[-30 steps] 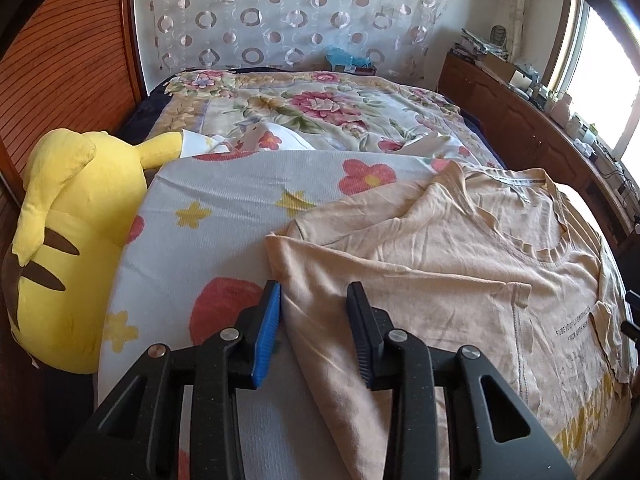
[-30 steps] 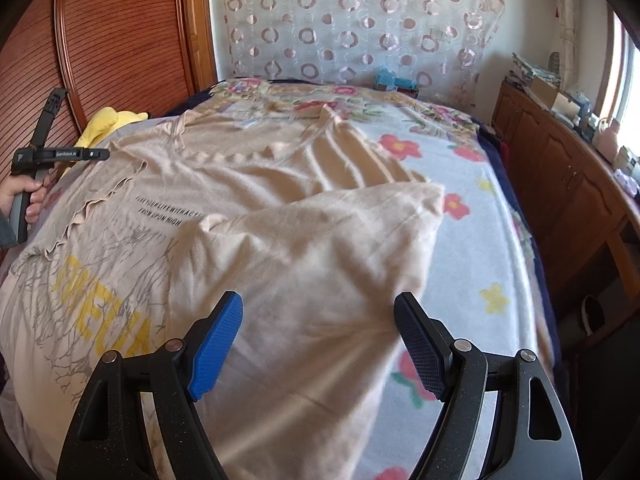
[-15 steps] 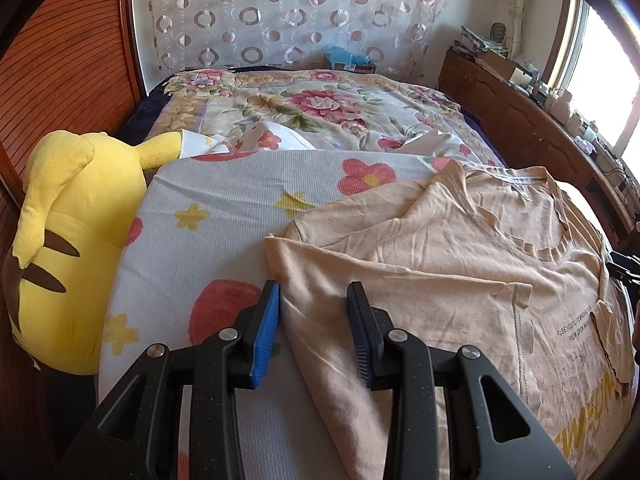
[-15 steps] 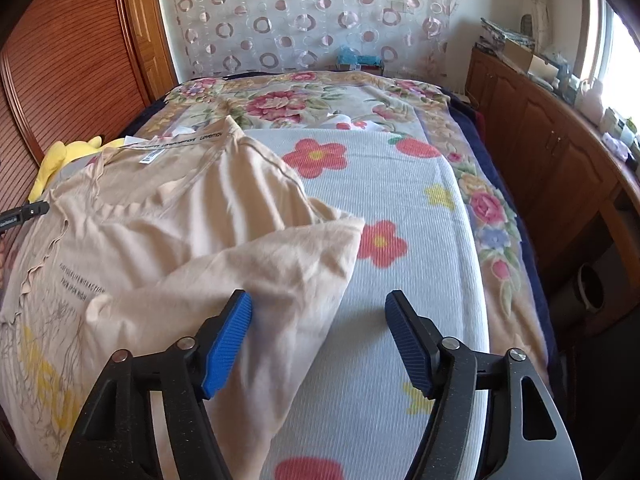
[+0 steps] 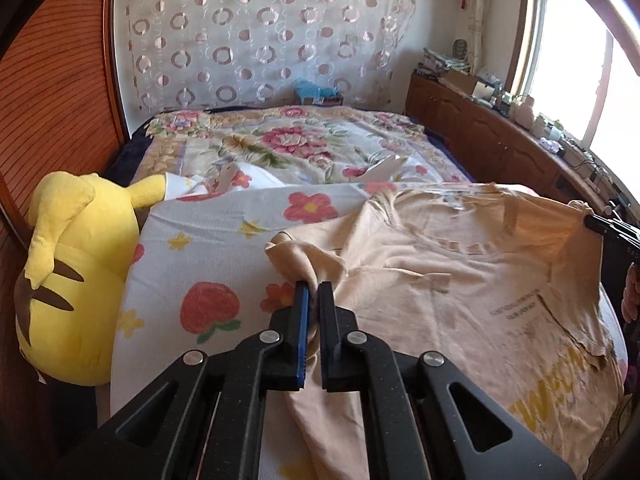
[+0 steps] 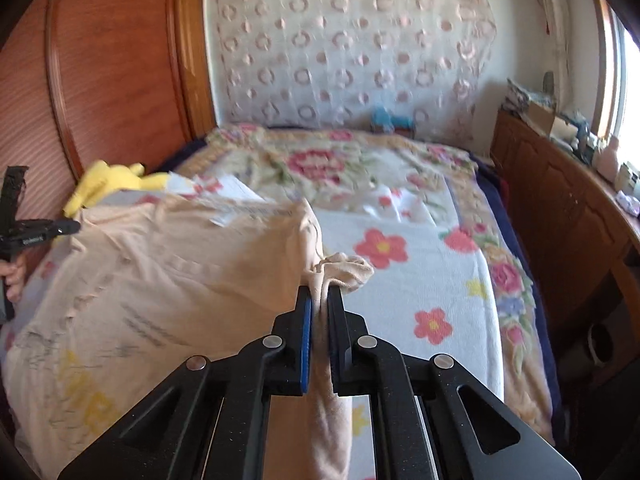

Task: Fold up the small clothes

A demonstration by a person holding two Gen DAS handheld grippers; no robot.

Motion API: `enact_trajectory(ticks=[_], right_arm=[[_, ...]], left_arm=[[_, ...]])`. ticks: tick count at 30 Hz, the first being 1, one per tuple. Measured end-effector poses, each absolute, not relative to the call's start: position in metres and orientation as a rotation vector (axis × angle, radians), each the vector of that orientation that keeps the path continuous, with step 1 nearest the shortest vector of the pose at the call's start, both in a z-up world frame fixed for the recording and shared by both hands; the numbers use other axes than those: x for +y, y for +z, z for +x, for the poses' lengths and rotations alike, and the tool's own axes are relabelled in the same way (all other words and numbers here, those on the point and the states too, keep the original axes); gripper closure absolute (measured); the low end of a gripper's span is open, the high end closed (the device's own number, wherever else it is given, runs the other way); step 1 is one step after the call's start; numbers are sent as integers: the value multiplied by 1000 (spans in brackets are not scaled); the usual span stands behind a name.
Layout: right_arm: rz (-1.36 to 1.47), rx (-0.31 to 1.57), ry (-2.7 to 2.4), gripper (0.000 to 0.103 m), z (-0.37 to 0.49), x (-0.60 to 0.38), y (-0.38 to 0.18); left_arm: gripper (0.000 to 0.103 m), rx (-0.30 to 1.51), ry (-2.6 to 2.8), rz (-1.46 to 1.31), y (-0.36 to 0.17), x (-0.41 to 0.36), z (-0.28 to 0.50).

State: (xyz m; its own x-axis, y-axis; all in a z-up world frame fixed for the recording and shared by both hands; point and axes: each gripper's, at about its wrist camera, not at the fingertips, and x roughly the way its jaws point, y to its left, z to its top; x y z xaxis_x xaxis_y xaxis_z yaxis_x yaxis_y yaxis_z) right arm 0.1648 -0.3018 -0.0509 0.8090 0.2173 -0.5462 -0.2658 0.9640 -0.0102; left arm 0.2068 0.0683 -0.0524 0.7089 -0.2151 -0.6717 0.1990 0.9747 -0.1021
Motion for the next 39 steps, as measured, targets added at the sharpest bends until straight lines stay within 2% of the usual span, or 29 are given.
enact_trajectory(ticks=[8,18,24,31,33,35,37,38,39], right_arm=[[-71,456,333,96,42,-322,-31],[-34,494,305,96,-80,-374,-42],[-61,540,302,96,-101,-362,-24],[-112,706,276,96,-84,-352,-60],[-100,729,272,96,-76,-352,-63],[-88,735,265,95,-66,-354,-59],[-97,731,265,90,-66,-353,-51],[-106,727,261,90,-61,-352,-48],[-114,723,254,89,-59,-351,-46]], left_arm=[[98,583,-285,-47,-18,87,92],[98,586,-290,-106,-29,110,11],[98,597,-280,-78,-26,107,-16],[98,738,-276,-57,-70,102,-7],[93,737,-266,-47,-69,103,-11],[79,718,-253,-35,-64,104,-12],[73,696,-231,-21,-58,106,-13],[66,686,-230,-24,-54,107,-12],[65,679,-232,-30,-52,109,-11]])
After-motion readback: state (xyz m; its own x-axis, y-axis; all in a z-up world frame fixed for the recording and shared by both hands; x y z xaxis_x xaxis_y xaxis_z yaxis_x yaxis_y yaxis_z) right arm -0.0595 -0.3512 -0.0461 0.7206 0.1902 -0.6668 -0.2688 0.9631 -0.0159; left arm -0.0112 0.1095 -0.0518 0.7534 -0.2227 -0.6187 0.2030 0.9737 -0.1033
